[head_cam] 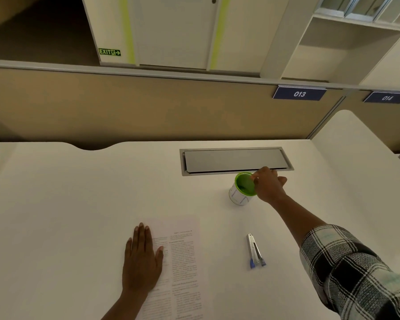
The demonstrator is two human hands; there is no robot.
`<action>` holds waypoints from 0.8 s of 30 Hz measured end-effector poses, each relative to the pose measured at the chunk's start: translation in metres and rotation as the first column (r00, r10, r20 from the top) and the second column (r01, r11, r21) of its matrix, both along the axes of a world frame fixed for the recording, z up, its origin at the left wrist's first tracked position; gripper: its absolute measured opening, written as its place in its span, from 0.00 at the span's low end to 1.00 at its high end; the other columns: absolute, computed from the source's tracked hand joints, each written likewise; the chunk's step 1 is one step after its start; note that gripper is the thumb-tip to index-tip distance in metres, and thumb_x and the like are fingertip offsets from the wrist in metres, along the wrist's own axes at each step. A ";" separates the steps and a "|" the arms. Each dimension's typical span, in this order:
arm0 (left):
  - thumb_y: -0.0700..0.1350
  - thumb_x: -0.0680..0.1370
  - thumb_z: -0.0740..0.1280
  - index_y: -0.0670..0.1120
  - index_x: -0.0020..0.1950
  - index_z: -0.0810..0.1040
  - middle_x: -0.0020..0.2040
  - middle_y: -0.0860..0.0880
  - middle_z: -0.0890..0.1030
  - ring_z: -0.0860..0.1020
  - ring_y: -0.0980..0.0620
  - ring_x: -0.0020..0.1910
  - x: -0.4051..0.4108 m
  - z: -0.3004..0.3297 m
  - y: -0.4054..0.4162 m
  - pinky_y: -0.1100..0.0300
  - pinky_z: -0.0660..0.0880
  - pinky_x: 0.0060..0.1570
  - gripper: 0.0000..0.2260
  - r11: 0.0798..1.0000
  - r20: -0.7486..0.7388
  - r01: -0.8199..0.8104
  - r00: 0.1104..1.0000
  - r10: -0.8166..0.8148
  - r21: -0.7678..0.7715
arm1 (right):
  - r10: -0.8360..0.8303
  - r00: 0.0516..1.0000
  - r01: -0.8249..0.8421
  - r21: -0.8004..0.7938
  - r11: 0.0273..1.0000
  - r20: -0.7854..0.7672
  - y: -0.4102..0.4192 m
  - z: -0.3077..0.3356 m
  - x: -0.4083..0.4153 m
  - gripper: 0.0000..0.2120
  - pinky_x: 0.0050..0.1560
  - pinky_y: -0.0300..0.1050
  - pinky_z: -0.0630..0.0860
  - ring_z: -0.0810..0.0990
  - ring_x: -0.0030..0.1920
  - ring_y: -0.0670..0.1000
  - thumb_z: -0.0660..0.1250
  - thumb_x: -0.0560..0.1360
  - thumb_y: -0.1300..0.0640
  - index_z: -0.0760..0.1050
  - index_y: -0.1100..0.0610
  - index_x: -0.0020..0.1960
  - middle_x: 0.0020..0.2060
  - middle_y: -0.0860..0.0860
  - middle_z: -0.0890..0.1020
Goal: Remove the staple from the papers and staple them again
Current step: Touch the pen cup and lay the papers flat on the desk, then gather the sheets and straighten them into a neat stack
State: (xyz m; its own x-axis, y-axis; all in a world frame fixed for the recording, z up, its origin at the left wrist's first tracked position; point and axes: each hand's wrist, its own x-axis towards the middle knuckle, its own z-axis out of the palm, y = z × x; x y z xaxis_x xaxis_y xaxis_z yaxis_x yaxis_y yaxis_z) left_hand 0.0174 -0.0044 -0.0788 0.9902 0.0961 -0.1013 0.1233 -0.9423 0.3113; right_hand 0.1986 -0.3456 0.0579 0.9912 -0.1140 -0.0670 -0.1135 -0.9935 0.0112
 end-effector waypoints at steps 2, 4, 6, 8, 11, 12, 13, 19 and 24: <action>0.63 0.77 0.35 0.37 0.77 0.53 0.79 0.42 0.55 0.54 0.46 0.78 0.000 0.000 0.001 0.50 0.54 0.76 0.38 1.000 -0.001 -0.004 1.000 0.004 -0.020 | -0.007 1.000 0.006 0.054 0.998 0.023 0.000 0.005 -0.003 0.12 0.48 0.51 0.64 0.72 0.54 0.55 0.63 0.74 0.64 0.80 0.53 0.53 0.52 0.52 0.76; 0.64 0.77 0.35 0.37 0.78 0.51 0.79 0.42 0.52 0.52 0.46 0.79 0.000 0.003 0.001 0.50 0.52 0.76 0.39 0.999 -0.002 -0.013 1.000 0.013 -0.044 | -0.009 0.998 0.004 0.089 0.996 0.060 -0.002 0.011 -0.007 0.13 0.48 0.51 0.64 0.73 0.53 0.55 0.62 0.75 0.64 0.81 0.52 0.52 0.51 0.52 0.77; 0.63 0.77 0.39 0.37 0.77 0.51 0.79 0.41 0.51 0.51 0.45 0.79 0.000 0.008 0.001 0.50 0.52 0.76 0.38 0.997 -0.011 -0.040 0.999 0.040 -0.068 | -0.004 0.995 -0.005 0.090 0.996 0.102 -0.003 0.018 -0.011 0.12 0.46 0.51 0.63 0.74 0.50 0.55 0.61 0.75 0.65 0.81 0.53 0.50 0.48 0.53 0.79; 0.59 0.77 0.46 0.36 0.76 0.56 0.78 0.38 0.56 0.56 0.42 0.78 -0.004 0.017 0.000 0.48 0.56 0.74 0.35 0.991 -0.027 -0.091 0.996 0.088 -0.101 | 0.015 0.988 -0.031 0.106 0.994 0.152 0.002 0.024 -0.018 0.10 0.45 0.51 0.65 0.77 0.48 0.56 0.60 0.75 0.64 0.79 0.56 0.49 0.46 0.53 0.80; 0.49 0.78 0.61 0.35 0.74 0.61 0.75 0.36 0.63 0.62 0.40 0.75 -0.015 0.027 0.001 0.46 0.61 0.74 0.28 0.969 -0.026 -0.161 0.987 0.159 -0.185 | 0.102 0.965 -0.123 0.074 0.990 0.243 0.021 0.026 -0.036 0.06 0.46 0.52 0.70 0.78 0.43 0.58 0.61 0.74 0.66 0.77 0.61 0.46 0.42 0.55 0.79; 0.46 0.78 0.63 0.36 0.74 0.62 0.75 0.37 0.64 0.62 0.40 0.75 -0.018 0.030 0.002 0.48 0.61 0.74 0.27 0.963 -0.025 -0.169 0.985 0.168 -0.210 | 0.132 0.950 -0.165 0.095 0.982 0.283 0.029 0.022 -0.045 0.05 0.44 0.51 0.72 0.78 0.41 0.58 0.62 0.73 0.67 0.76 0.61 0.44 0.40 0.55 0.79; 0.44 0.78 0.64 0.37 0.74 0.63 0.75 0.38 0.65 0.63 0.42 0.75 -0.021 0.035 0.003 0.50 0.60 0.74 0.27 0.957 -0.027 -0.178 0.984 0.177 -0.228 | 0.100 0.945 -0.171 0.210 0.963 0.311 0.040 0.019 -0.056 0.05 0.41 0.48 0.73 0.78 0.38 0.56 0.62 0.74 0.66 0.76 0.60 0.41 0.37 0.53 0.79; 0.41 0.76 0.65 0.42 0.72 0.67 0.70 0.44 0.69 0.68 0.44 0.69 -0.033 0.056 0.001 0.48 0.66 0.67 0.24 0.869 -0.160 -0.387 0.921 0.354 -0.307 | 0.116 0.991 -0.135 0.545 0.828 0.070 0.096 -0.027 -0.126 0.06 0.43 0.41 0.70 0.80 0.45 0.53 0.66 0.75 0.55 0.77 0.57 0.49 0.44 0.52 0.82; 0.42 0.74 0.66 0.45 0.71 0.67 0.68 0.43 0.69 0.69 0.43 0.67 -0.048 0.070 -0.012 0.43 0.68 0.64 0.25 0.780 -0.334 -0.540 0.833 0.441 -0.317 | 0.114 0.960 0.006 0.425 0.905 -0.256 0.130 -0.068 -0.181 0.25 0.59 0.47 0.73 0.75 0.60 0.56 0.66 0.75 0.45 0.67 0.58 0.65 0.58 0.56 0.75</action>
State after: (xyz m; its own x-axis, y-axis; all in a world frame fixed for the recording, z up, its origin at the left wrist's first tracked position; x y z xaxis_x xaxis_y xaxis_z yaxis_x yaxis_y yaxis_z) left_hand -0.0310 -0.0167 -0.0091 0.7606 0.4665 -0.4515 0.6492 -0.5420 0.5336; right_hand 0.0176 -0.2157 -0.0099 0.9322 0.0371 -0.3599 -0.1114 -0.9170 -0.3830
